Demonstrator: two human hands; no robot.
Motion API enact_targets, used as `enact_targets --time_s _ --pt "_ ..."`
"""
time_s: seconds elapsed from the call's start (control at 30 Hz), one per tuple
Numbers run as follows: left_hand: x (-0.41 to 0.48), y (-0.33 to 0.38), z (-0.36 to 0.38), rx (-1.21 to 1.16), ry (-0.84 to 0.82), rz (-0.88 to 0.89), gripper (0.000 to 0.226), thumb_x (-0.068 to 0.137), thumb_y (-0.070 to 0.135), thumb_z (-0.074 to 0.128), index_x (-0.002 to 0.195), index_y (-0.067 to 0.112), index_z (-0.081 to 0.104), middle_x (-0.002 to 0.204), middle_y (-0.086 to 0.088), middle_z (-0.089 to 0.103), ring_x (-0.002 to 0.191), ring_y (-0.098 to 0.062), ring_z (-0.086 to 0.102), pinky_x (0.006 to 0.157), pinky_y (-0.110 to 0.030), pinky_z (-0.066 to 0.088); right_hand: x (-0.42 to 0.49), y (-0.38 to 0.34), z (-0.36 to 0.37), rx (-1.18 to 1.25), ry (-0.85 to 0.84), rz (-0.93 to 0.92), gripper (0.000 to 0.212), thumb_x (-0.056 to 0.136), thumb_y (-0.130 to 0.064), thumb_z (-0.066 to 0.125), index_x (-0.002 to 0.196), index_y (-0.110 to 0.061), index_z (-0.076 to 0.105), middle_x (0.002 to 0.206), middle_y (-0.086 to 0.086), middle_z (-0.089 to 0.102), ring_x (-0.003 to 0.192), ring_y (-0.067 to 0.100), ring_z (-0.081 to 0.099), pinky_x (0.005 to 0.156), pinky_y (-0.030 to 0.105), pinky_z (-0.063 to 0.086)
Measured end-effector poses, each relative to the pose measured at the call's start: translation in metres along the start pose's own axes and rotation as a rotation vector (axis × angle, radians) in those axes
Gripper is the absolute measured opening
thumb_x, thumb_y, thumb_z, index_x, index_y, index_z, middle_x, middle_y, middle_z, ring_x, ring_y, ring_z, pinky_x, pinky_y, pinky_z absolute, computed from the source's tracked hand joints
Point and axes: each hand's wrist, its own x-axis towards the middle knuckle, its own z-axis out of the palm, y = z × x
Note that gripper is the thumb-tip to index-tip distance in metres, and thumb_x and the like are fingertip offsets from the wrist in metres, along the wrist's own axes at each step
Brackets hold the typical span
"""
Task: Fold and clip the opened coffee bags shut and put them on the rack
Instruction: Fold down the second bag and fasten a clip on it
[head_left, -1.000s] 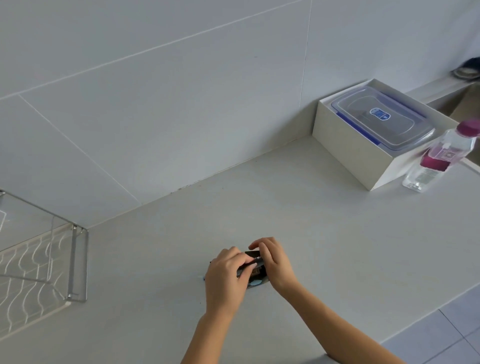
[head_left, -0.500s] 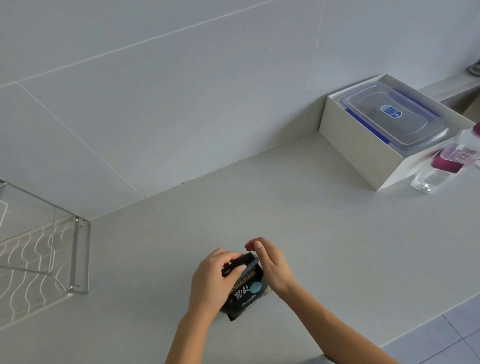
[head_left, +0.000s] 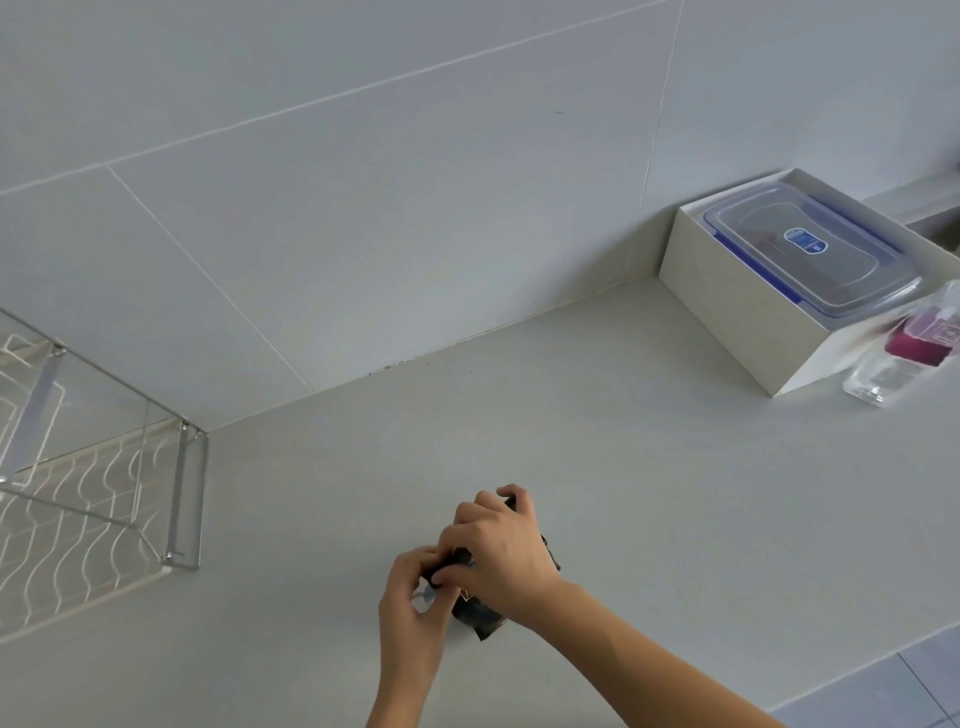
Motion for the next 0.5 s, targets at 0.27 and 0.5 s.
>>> enact_targets --time_s 0.27,0.5 --pt "-0.005 0.002 0.009 -0.020 -0.023 0.027 0.036 0.078 0.003 0.070 0.085 0.038 0.066 0.100 0.007 0.068 0.101 -0.008 0.061 0.075 -0.010 0.048 -0.016 0.011 0.006 0.222 0.181 0.079 0.023 0.075 -0.047 0.065 0.068 -0.025 0.069 0.073 -0.010 0.065 0.076 0.006 0.046 0.089 0.029 0.022" --pt "0.001 -0.002 0.010 -0.081 -0.059 0.033 0.033 0.078 0.000 0.069 0.106 0.018 0.067 0.109 -0.001 0.069 0.104 -0.012 0.063 0.082 -0.012 0.050 -0.013 0.017 -0.001 0.233 0.175 0.068 0.017 0.078 -0.043 0.065 0.071 -0.028 0.068 0.075 -0.011 0.063 0.073 0.000 0.045 0.093 0.028 0.024"
